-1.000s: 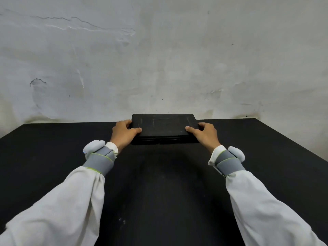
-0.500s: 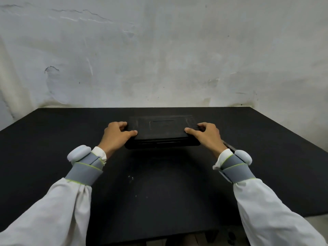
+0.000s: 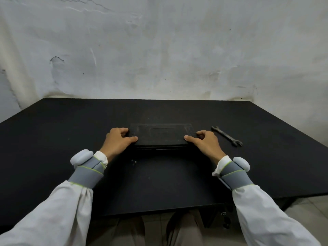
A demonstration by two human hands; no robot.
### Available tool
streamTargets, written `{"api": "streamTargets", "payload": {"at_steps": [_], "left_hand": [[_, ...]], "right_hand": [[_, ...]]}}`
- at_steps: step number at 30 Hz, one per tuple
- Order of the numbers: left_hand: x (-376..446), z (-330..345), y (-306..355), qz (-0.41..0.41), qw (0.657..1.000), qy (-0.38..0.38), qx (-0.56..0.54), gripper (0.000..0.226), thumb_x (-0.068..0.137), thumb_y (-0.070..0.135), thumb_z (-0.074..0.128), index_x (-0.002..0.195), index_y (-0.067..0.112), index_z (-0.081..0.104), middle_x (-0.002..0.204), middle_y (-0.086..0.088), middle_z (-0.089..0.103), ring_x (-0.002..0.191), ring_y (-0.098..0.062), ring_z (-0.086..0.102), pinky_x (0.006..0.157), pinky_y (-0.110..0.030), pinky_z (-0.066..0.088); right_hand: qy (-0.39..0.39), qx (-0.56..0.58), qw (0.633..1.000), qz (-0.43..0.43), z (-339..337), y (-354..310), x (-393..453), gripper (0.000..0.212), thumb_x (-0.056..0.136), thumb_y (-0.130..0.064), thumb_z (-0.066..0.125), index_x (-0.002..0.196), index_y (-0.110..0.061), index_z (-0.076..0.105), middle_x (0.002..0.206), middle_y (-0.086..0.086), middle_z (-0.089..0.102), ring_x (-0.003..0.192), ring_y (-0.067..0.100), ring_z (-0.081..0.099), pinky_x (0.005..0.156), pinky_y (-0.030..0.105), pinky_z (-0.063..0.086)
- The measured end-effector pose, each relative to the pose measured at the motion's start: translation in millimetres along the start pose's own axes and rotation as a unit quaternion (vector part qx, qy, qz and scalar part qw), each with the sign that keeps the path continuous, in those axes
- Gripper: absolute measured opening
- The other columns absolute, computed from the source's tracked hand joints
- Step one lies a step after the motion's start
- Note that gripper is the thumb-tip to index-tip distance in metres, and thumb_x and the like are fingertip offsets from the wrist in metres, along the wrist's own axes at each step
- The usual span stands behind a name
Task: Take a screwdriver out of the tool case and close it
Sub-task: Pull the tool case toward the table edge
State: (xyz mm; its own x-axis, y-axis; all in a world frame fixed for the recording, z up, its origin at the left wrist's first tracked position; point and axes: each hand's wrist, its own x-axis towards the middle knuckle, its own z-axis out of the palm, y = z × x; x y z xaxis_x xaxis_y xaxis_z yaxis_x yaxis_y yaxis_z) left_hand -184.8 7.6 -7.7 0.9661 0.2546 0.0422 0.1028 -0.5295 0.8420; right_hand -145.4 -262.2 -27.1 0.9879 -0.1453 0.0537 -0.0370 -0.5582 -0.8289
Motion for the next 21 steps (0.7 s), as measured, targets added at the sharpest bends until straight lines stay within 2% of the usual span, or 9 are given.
{"api": "streamTargets", "payload": {"at_steps": [4,6,9,11,13,16,21], "left_hand": [[-2,0,-3,0.002,1.0,-0.007,-0.011,0.063,0.079,0.022,0.071,0.134,0.002,0.046,0.14,-0.014,0.051,0.129,-0.024,0.048,0.11,-0.034,0.035],[-4,-1,-6,0.008,1.0,-0.014,-0.017,0.064,0.08,0.024,0.069,0.135,0.004,0.044,0.142,-0.012,0.049,0.13,-0.023,0.047,0.11,-0.034,0.034],[-9,0,-11,0.018,0.999,-0.03,-0.034,0.067,0.082,0.029,0.067,0.139,0.009,0.039,0.146,-0.008,0.044,0.132,-0.021,0.044,0.111,-0.034,0.033],[-13,3,-14,0.026,0.999,-0.031,-0.034,0.07,0.081,0.032,0.067,0.141,0.013,0.036,0.146,-0.007,0.043,0.132,-0.021,0.043,0.111,-0.035,0.034],[-18,6,-15,0.032,0.999,-0.03,-0.031,0.072,0.081,0.033,0.067,0.142,0.015,0.034,0.147,-0.008,0.041,0.133,-0.021,0.042,0.111,-0.035,0.034],[-22,9,-13,0.036,0.998,-0.03,-0.032,0.075,0.079,0.034,0.069,0.143,0.017,0.032,0.149,-0.007,0.038,0.136,-0.022,0.037,0.115,-0.039,0.031],[-26,9,-6,0.047,0.997,-0.049,-0.034,0.076,0.078,0.035,0.07,0.143,0.018,0.033,0.149,-0.006,0.038,0.136,-0.022,0.037,0.115,-0.04,0.031]], "right_hand": [[-0.005,0.001,1.0,-0.005,0,2,-2,0.072,0.068,-0.052,0.073,0.122,-0.008,0.058,0.125,0.01,0.061,0.116,0.025,0.056,0.102,0.041,0.045],[-0.017,0.007,1.0,-0.01,-1,4,-4,0.075,0.068,-0.055,0.072,0.125,-0.008,0.056,0.128,0.009,0.059,0.118,0.023,0.055,0.101,0.037,0.045],[-0.039,0.035,0.998,-0.018,-5,7,-11,0.091,0.06,-0.058,0.076,0.133,-0.009,0.05,0.135,0.007,0.056,0.121,0.019,0.053,0.092,0.025,0.041],[-0.059,0.031,0.997,-0.028,-7,7,-14,0.103,0.054,-0.055,0.081,0.138,-0.009,0.044,0.139,0.006,0.053,0.126,0.019,0.051,0.094,0.022,0.038],[-0.075,0.019,0.996,-0.042,-6,7,-16,0.107,0.051,-0.047,0.086,0.14,-0.008,0.041,0.14,0.005,0.052,0.128,0.018,0.049,0.101,0.022,0.037],[-0.053,0.027,0.997,-0.052,-3,7,-18,0.103,0.053,-0.036,0.089,0.139,-0.007,0.042,0.14,0.008,0.053,0.128,0.019,0.05,0.105,0.026,0.038],[-0.009,0.068,0.996,-0.057,0,7,-21,0.099,0.052,-0.036,0.089,0.136,-0.01,0.046,0.134,0.008,0.058,0.123,0.02,0.054,0.106,0.031,0.041]]}}
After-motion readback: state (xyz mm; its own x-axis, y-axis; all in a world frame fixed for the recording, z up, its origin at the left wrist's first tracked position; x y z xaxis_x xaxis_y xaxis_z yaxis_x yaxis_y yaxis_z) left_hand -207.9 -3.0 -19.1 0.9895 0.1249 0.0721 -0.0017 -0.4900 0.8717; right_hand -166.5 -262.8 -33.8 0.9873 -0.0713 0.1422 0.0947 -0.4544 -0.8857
